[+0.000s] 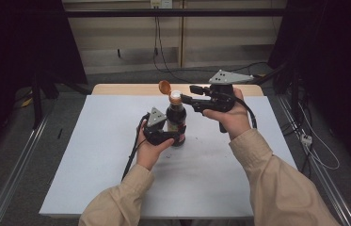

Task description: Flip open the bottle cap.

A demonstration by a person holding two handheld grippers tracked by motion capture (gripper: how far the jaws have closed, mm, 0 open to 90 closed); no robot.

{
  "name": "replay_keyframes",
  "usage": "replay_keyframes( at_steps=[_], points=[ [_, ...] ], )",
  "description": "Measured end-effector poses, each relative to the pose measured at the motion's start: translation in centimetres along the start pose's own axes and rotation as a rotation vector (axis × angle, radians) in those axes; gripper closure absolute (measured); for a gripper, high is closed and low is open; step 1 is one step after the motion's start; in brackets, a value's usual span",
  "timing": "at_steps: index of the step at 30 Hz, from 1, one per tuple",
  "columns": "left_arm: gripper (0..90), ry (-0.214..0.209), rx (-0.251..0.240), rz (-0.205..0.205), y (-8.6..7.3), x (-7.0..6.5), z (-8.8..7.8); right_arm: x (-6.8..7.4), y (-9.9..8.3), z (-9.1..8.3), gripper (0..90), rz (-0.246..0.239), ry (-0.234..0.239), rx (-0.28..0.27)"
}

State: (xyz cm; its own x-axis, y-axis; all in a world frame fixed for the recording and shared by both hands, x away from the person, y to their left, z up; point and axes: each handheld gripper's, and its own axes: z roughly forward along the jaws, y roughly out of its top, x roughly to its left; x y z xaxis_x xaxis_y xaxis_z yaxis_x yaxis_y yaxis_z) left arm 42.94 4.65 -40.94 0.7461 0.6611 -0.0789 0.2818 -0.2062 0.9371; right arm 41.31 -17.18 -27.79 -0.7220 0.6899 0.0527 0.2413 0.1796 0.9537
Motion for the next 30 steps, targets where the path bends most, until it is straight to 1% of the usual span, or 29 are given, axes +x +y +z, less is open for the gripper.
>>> replay_keyframes(
  at_steps=[1,3,5,6,9,10,12,19,23,25,30],
  points=[
    [16.5,-0.002,0.002,-0.002,0.0,0.0,-0.1,0.0,-0.1,0.0,45.6,0.004,-0.003,-0.001],
    [16.0,-0.003,0.013,0.008,0.1,0.2,-0.4,0.0,-0.3,0.0,44.3,0.008,-0.007,0.003],
    [15.8,-0.008,0.016,0.002,0.1,0.2,-0.6,-0.1,-0.6,-0.2,43.3,0.012,-0.003,0.003],
    [15.7,-0.012,0.02,0.011,0.1,0.3,-0.7,-0.2,-0.7,-0.3,41.9,0.017,-0.006,0.005],
    [15.2,-0.019,0.023,0.023,0.2,0.5,-1.1,-0.4,-1.0,-0.6,39.7,0.021,-0.01,0.001],
    [15.1,-0.02,0.019,0.02,0.2,0.5,-1.2,-0.5,-1.1,-0.7,39.1,0.021,-0.014,0.002],
    [14.9,-0.022,0.016,0.028,0.3,0.5,-1.5,-0.6,-1.4,-0.9,36.2,0.025,-0.019,0.009],
    [14.1,-0.044,0.023,0.044,0.4,0.7,-2.3,-0.6,-2.8,-1.2,33.5,0.029,-0.017,0.021],
    [13.3,-0.053,0.028,0.042,0.4,1.0,-2.8,-0.4,-3.4,-1.3,31.9,0.031,-0.017,0.021],
    [13.1,-0.056,0.02,0.035,0.3,1.2,-3.1,-0.3,-3.7,-1.4,30.9,0.025,-0.019,0.026],
    [13.1,-0.064,0.032,0.027,-0.2,1.6,-3.9,-0.1,-4.5,-1.7,28.6,0.024,-0.018,0.029]
  ],
)
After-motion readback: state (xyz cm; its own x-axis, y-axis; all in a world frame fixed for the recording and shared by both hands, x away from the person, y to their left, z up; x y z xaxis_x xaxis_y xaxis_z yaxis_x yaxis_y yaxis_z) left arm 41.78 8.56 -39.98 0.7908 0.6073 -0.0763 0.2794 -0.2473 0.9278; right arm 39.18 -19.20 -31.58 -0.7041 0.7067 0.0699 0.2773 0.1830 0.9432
